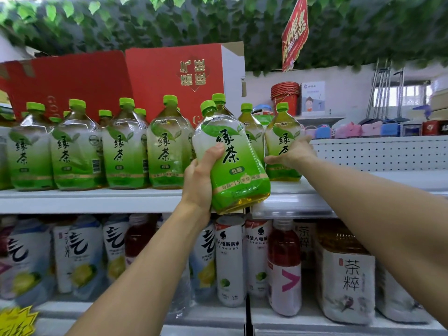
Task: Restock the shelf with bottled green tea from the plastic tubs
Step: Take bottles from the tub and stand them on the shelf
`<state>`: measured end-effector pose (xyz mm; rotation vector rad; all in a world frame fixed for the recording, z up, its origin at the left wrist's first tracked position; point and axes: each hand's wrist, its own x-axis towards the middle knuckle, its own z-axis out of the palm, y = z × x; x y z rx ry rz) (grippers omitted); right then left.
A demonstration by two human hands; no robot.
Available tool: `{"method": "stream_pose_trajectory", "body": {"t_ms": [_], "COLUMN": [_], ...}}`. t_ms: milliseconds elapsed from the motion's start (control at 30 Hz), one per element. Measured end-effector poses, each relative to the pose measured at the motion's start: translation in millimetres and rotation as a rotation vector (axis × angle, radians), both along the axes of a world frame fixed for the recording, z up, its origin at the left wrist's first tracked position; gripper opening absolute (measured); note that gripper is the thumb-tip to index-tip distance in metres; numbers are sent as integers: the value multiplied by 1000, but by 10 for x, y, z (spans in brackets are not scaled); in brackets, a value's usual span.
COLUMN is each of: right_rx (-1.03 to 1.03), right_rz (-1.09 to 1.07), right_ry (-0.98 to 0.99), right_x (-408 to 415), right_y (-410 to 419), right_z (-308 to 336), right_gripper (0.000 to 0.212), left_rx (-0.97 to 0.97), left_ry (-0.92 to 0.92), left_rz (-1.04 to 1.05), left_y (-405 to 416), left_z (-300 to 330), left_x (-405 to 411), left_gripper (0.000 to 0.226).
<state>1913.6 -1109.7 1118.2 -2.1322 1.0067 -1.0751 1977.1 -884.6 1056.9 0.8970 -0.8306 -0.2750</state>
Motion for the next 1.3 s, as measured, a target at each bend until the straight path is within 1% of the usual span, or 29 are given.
{"method": "stream_pose_trajectory", "body": {"t_ms": [100,200,267,300,333,367,400,433,467,500,533,567,600,633,700,767,800,833,900,933,967,1033,1100,1200,1300], "right_rx": [-48,-34,-56,-102,-162,-193,-182,-145,-85,-32,8,34,50,72,127,158,149,135,124,127,138,173,189,220,242], "right_rz": [-29,8,0,-41,-80,-73,11,172,376,584,755,857,913,943,963,935,900,861,803,779,753,714,686,655,639], "right_ry": [4,50,137,155,120,11,-141,-296,-373,-334,-240,-150,-109,-120,-215,-305,-353,-409,-529,-585,-628,-669,-655,-584,-506], "right_x": [-1,-32,-67,-87,-114,-155,-226,-312,-428,-534,-632,-690,-716,-715,-702,-711,-716,-730,-742,-744,-748,-729,-685,-554,-426], "right_y": [-25,-74,-93,-77,-29,68,212,377,588,777,961,1100,1196,1233,1214,1133,1081,1036,947,904,872,792,714,619,565], "right_z": [-6,-12,-44,-54,-55,-46,-25,-4,2,-21,-61,-121,-170,-202,-225,-235,-239,-248,-239,-224,-198,-157,-153,-174,-171], "right_gripper": [128,129,126,121,112,102,91,81,71,63,57,54,55,60,65,68,75,83,93,95,99,104,100,102,116], "left_rx": [12,17,17,16,15,12,13,11,6,-4,-15,-28,-44,-56,-51,9,47,74,101,121,162,267,336,426,485], "left_ry": [3,1,-4,-7,-8,-6,-6,-8,-11,-18,-29,-43,-66,-94,-175,-282,-323,-350,-371,-394,-447,-611,-728,-816,-875], "left_rz": [12,8,14,22,29,37,42,44,42,43,51,68,99,144,184,190,231,324,586,687,772,913,999,1097,1146], "left_y": [-8,-1,9,12,21,26,31,40,49,52,56,53,46,22,-25,-43,-50,-51,-55,-67,-90,-174,-261,-329,-339], "left_z": [-1,0,0,-2,0,1,2,1,2,1,0,-1,2,6,43,123,176,229,272,253,212,104,41,37,23], "left_x": [-16,-32,-41,-43,-63,-79,-97,-111,-130,-141,-149,-163,-196,-211,-249,-273,-249,-214,-81,-4,75,192,247,252,216], "left_gripper": [85,83,80,79,79,79,81,82,85,88,91,93,91,87,81,88,92,90,73,68,70,85,101,113,114]}}
